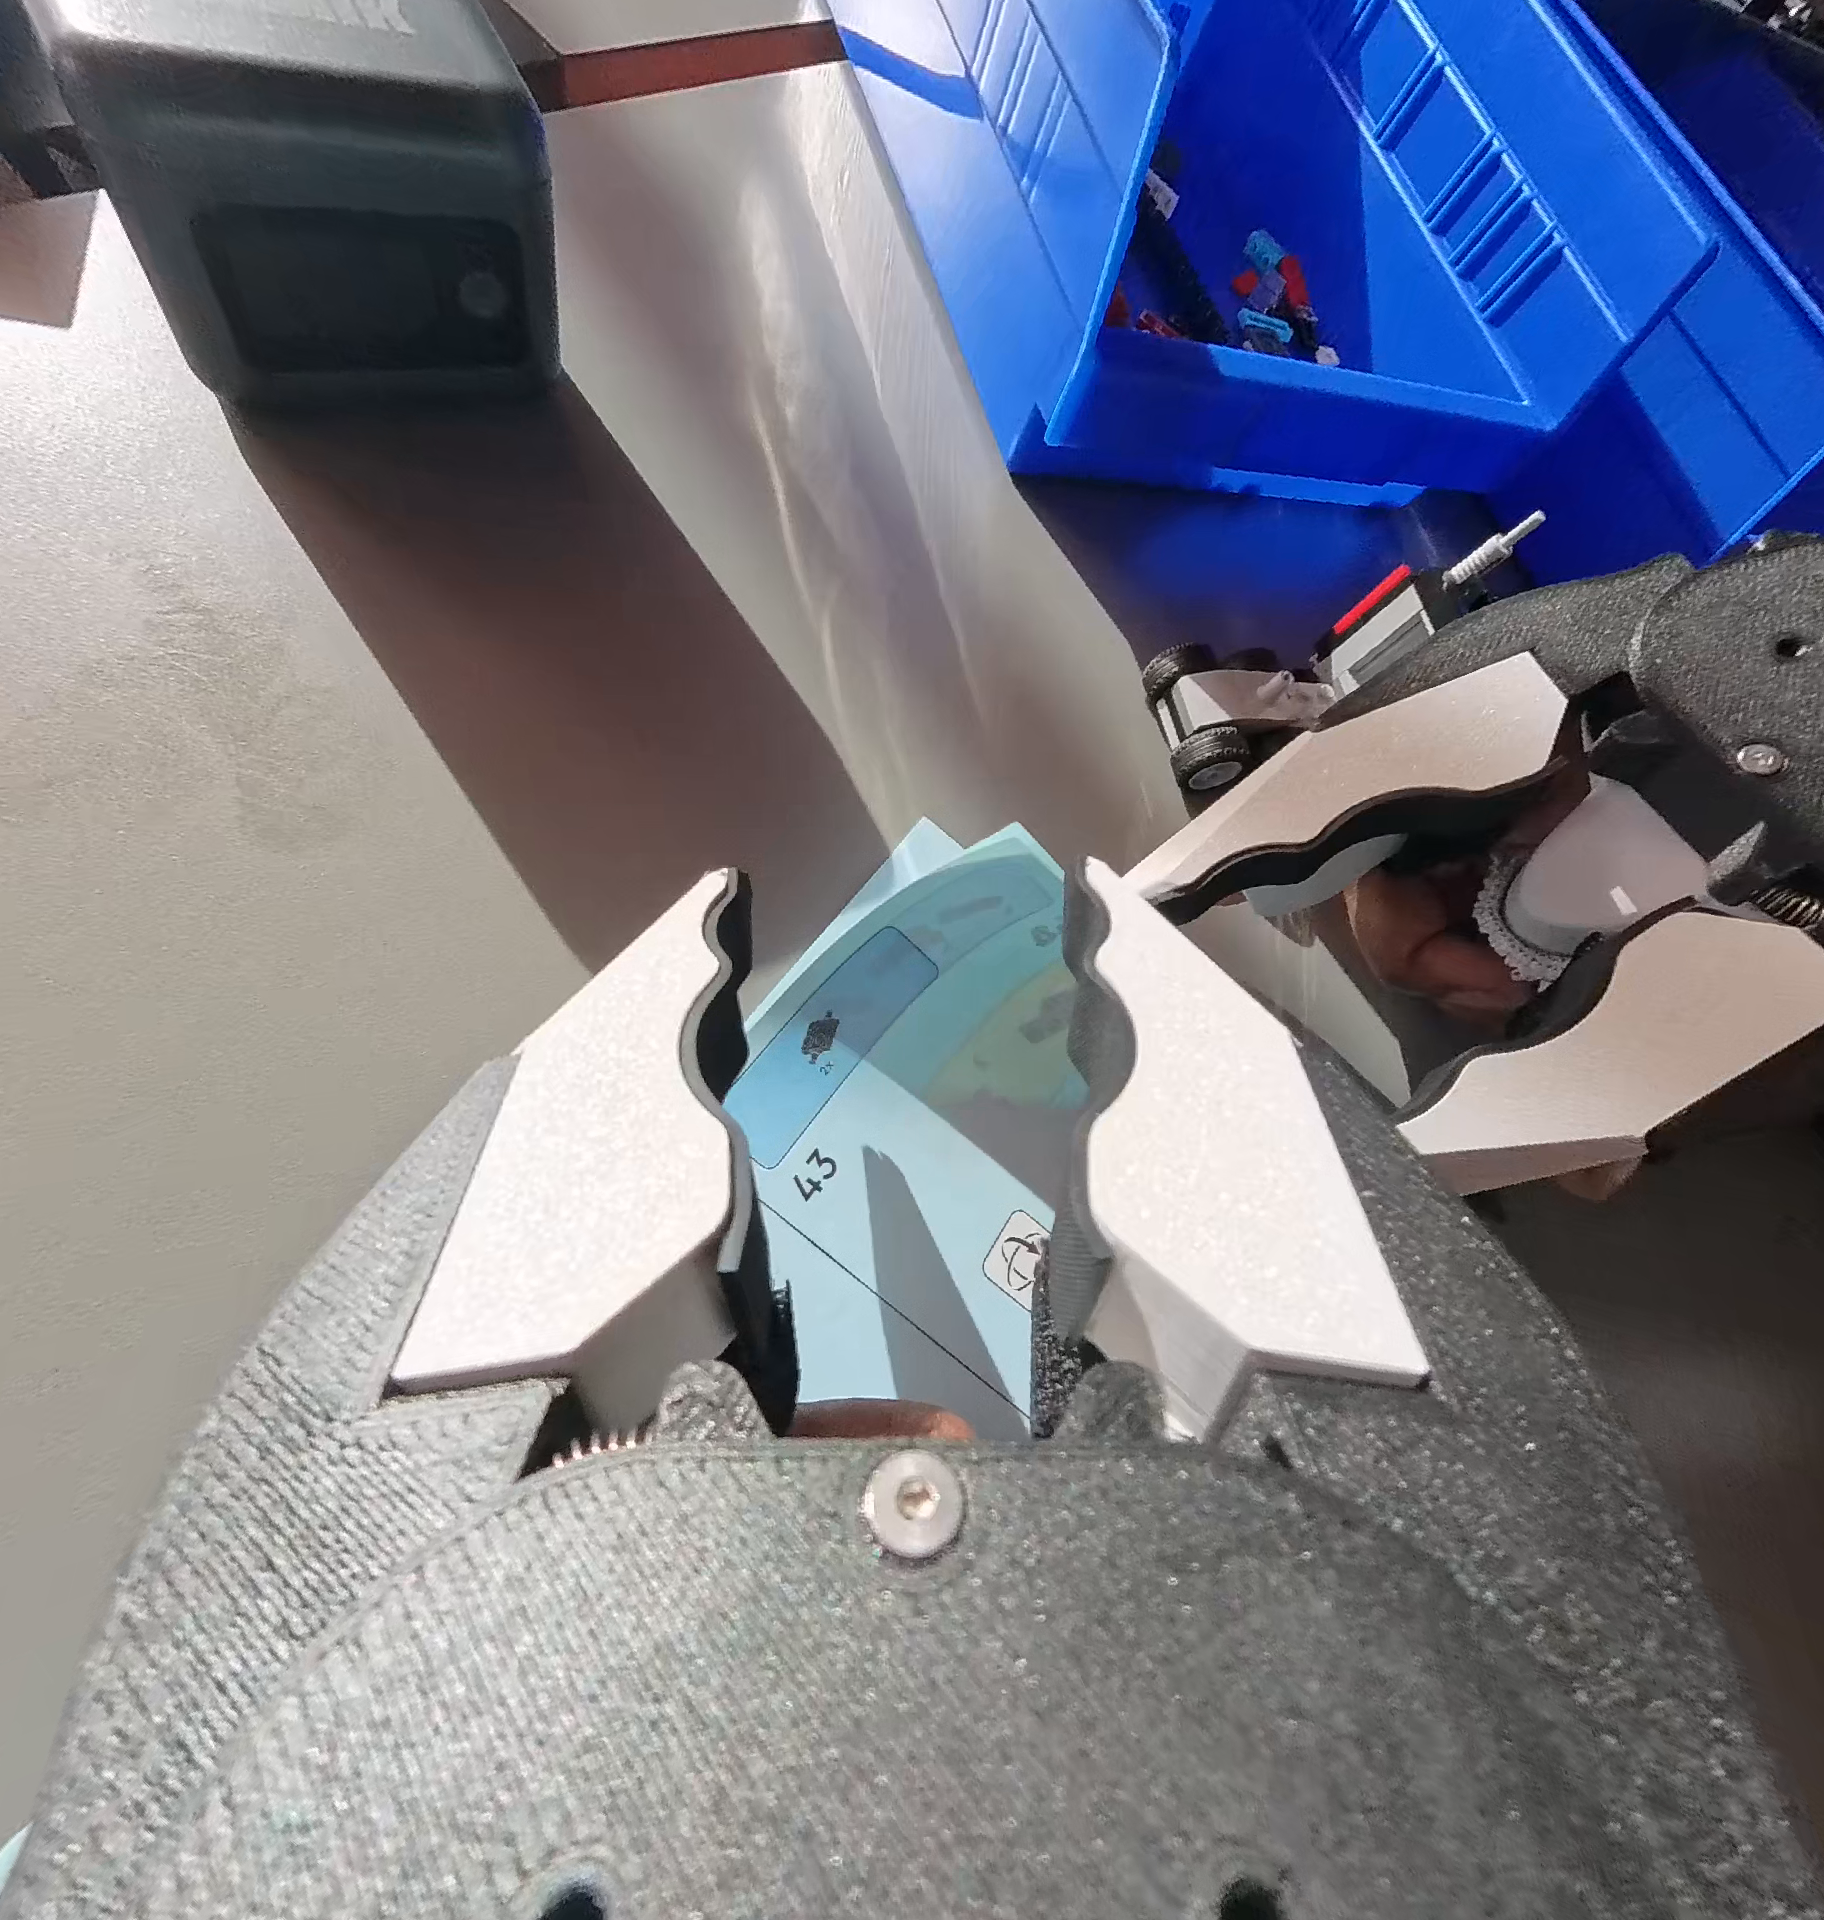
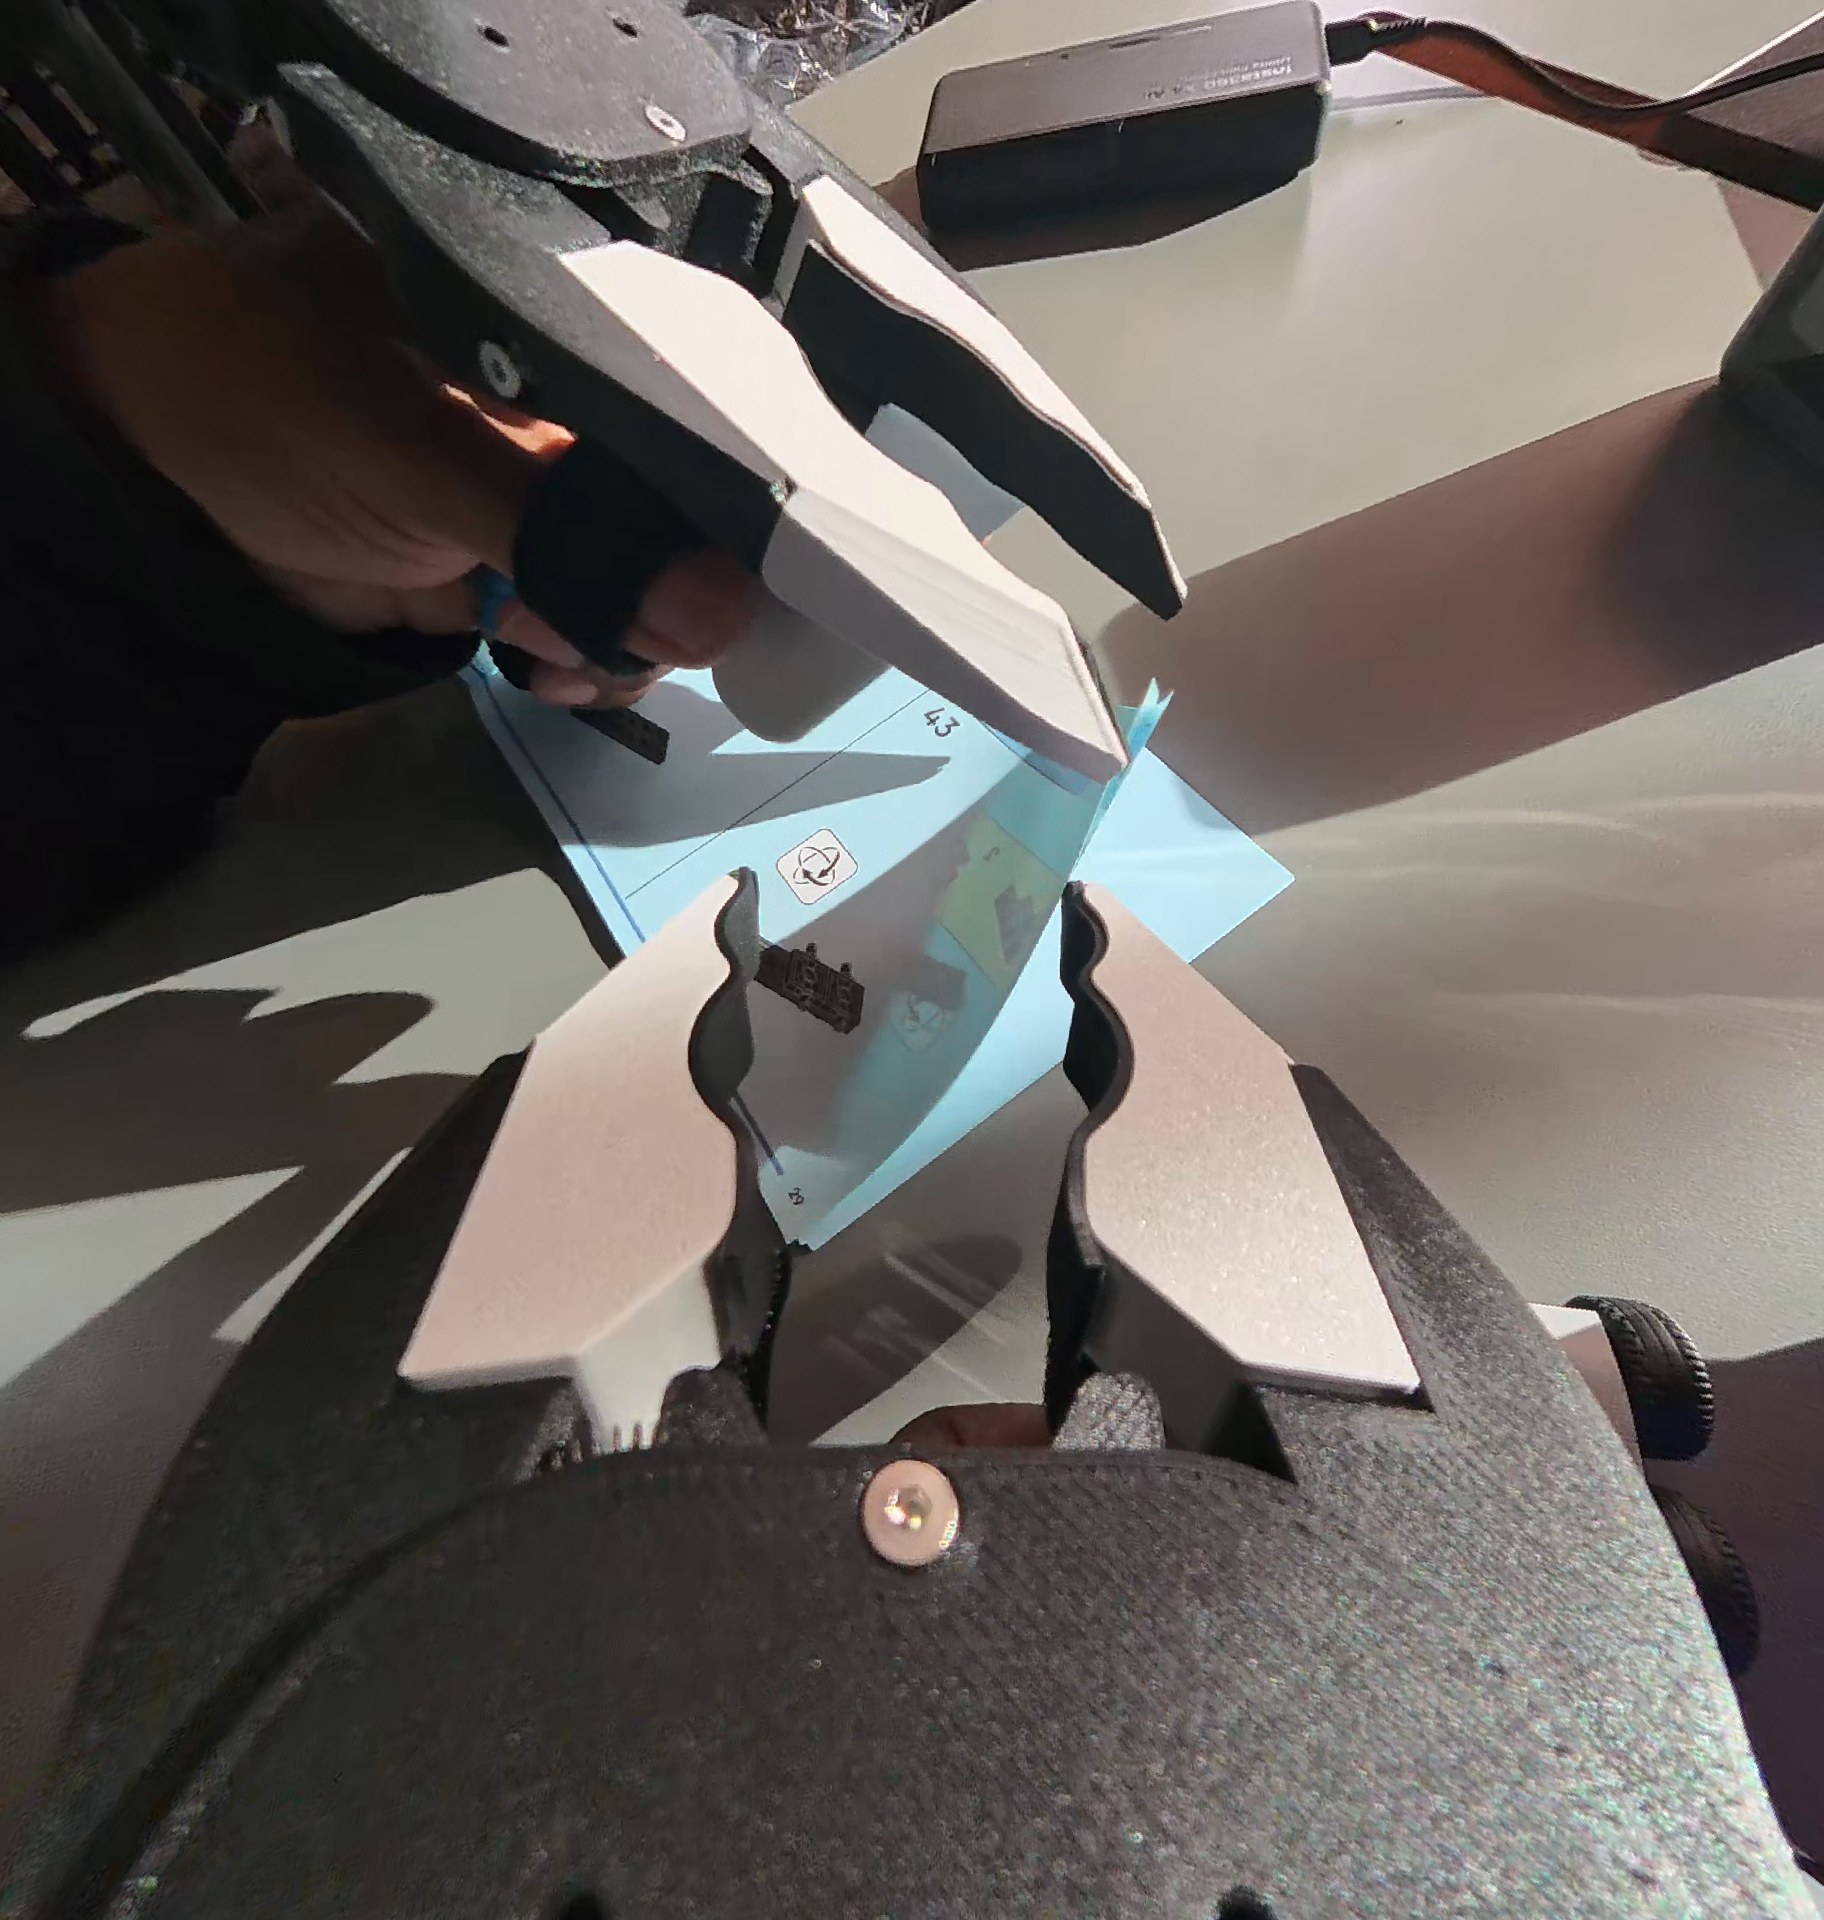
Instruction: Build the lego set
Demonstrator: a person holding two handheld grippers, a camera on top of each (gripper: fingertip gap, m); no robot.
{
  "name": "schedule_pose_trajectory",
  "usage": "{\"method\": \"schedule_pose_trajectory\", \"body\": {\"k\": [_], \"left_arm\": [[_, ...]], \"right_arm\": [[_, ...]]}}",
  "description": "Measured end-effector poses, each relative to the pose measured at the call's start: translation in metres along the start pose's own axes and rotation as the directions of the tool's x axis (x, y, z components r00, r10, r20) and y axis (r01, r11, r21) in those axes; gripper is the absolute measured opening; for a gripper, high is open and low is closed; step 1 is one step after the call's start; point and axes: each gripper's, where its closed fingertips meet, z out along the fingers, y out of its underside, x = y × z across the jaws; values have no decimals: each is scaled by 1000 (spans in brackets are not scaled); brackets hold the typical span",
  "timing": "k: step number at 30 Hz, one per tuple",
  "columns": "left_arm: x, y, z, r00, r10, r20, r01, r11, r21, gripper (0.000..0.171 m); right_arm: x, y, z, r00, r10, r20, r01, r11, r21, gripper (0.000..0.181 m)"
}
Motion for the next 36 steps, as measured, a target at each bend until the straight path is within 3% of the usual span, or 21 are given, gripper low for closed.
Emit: {"method": "schedule_pose_trajectory", "body": {"k": [21, 36], "left_arm": [[-7, 9, 2, 999, -25, 23, 27, 999, -45, 55], [-8, 14, 4, 999, -24, 30, 26, 998, -63, 54]], "right_arm": [[4, 2, 1, 999, -13, -49, 13, 1000, -12, 62], [13, 2, 0, 979, -118, -164, 114, 993, -29, 68]]}}
